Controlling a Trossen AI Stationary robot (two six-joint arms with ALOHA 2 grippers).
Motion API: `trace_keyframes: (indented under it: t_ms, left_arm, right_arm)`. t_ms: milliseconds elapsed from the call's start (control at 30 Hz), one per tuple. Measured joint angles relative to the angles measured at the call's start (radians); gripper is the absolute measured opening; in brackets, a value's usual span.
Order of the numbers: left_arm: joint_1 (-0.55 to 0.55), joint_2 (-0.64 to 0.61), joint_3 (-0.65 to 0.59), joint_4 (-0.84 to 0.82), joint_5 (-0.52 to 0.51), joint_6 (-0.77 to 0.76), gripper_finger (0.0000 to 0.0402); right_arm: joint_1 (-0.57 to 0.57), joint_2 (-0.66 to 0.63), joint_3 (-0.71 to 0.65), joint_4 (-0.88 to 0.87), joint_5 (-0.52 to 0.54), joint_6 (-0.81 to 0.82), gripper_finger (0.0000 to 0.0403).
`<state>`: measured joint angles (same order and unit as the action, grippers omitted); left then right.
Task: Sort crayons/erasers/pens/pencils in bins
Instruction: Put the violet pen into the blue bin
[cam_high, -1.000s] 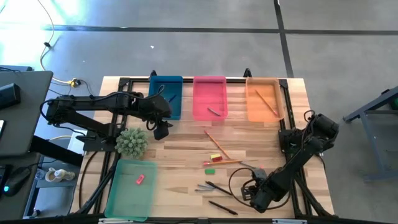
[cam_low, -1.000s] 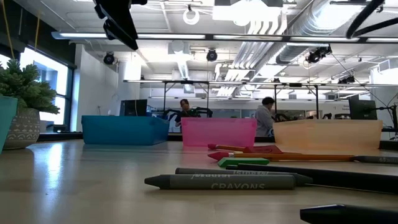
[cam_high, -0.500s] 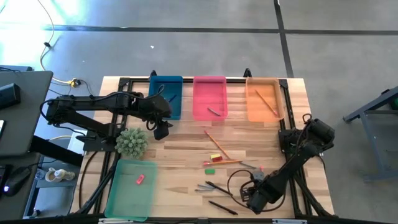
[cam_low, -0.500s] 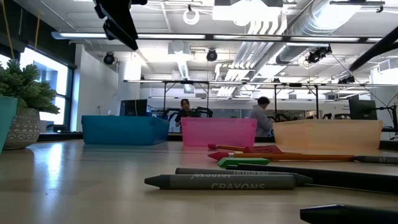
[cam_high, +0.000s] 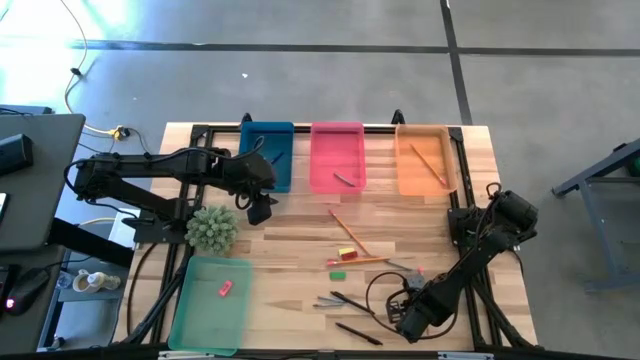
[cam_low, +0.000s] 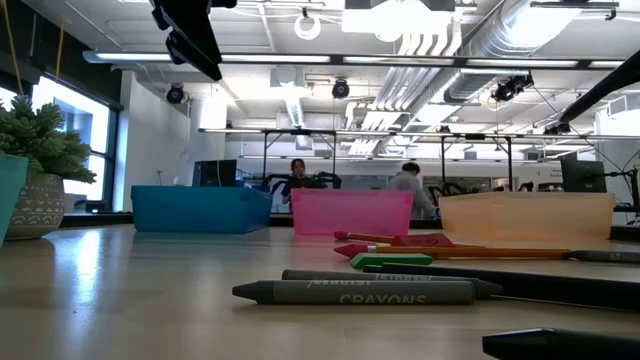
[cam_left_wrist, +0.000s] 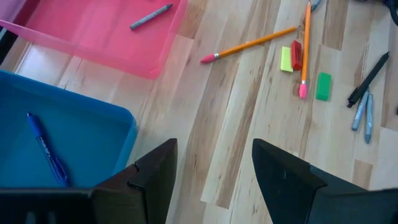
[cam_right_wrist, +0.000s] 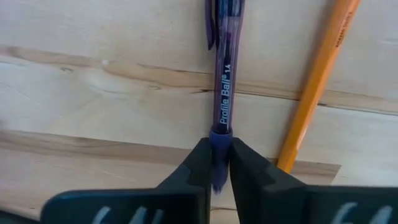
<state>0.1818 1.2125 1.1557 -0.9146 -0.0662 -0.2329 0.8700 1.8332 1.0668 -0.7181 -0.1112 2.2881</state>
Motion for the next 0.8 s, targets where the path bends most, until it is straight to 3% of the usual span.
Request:
trace_keyframes:
  t_ms: [233, 367, 800]
  left_arm:
    - [0.0, 0.0, 0.0, 0.0, 0.0, 0.0, 0.0197]
    - [0.0, 0.0, 0.0, -0.001, 0.0, 0.0, 0.0197]
    - [0.0, 0.0, 0.0, 0.049, 0.042, 0.027, 0.0197]
  right_arm:
    - [0.001, -0.01, 0.007, -0.003, 0.006, -0.005, 0.0019]
    - [0.002, -0.023, 0.043, -0.024, 0.071, -0.028, 0.002]
    - [0.002, -0.118, 0.129, -0.035, 0.485, -0.143, 0.002]
